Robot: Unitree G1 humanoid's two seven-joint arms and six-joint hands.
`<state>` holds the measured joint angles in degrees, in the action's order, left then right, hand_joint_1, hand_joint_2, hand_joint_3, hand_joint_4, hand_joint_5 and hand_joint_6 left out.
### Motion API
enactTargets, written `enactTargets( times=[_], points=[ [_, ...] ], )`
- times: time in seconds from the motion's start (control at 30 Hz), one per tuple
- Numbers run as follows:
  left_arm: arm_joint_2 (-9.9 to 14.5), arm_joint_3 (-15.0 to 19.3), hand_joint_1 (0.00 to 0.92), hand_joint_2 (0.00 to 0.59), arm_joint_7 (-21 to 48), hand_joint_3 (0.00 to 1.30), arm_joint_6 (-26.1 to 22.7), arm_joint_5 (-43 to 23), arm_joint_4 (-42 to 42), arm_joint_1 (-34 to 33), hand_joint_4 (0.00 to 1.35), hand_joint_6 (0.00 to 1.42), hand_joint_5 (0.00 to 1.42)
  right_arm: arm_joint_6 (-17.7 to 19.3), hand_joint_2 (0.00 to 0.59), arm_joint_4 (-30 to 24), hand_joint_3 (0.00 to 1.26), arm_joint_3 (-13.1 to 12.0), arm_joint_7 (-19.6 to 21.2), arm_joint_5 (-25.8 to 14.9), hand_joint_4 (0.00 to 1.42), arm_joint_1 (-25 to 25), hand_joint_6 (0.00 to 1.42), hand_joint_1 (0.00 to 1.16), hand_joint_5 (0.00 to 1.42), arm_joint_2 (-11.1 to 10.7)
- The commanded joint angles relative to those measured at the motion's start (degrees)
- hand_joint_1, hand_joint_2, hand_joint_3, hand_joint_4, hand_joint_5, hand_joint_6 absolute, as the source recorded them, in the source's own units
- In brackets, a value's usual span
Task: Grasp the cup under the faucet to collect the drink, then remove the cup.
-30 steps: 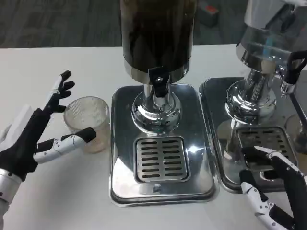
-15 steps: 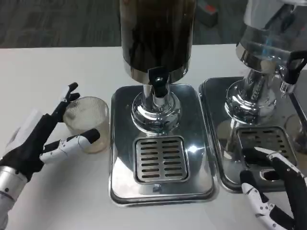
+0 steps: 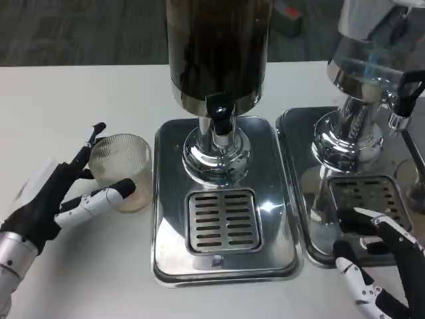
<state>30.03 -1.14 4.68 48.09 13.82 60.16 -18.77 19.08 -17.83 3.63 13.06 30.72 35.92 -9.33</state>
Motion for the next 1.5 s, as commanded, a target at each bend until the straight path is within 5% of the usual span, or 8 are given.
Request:
enactTargets(
  times=[0.03, 0.87, 1.23, 1.5],
  points=[
    [-0.6, -0.4, 0.17, 0.002, 1.1, 0.0, -0.7, -0.5, 0.7, -0.8, 0.0, 0.27, 0.12, -0.2, 0.399, -0.7, 0.38, 0.1, 0.0, -0.2, 0.39, 0.9, 0.44, 0.43, 0.34, 0.3],
    [-1.3, -5.8, 0.238, 0.006, -6.7, 0.0, -6.8, 5.0, -3.7, -0.8, 0.12, 0.37, 0.27, -0.6, 0.39, -2.3, 0.4, -0.3, -0.5, -0.4, 0.39, 2.8, 0.45, 0.41, 0.34, 0.4],
    [-1.3, -7.4, 0.246, 0.018, -9.1, 0.18, -2.8, 6.0, -4.0, -0.6, 0.27, 0.54, 0.42, -0.6, 0.383, -2.4, 0.41, -0.4, -0.5, -0.7, 0.39, 3.1, 0.46, 0.39, 0.34, 0.3],
    [-1.2, -7.9, 0.29, 0.039, -12.4, 0.26, -5.3, 9.1, -5.4, -0.2, 0.36, 0.7, 0.51, -0.5, 0.376, -2.6, 0.42, -0.8, -1.0, -1.1, 0.39, 2.8, 0.47, 0.32, 0.35, 0.0]
  ],
)
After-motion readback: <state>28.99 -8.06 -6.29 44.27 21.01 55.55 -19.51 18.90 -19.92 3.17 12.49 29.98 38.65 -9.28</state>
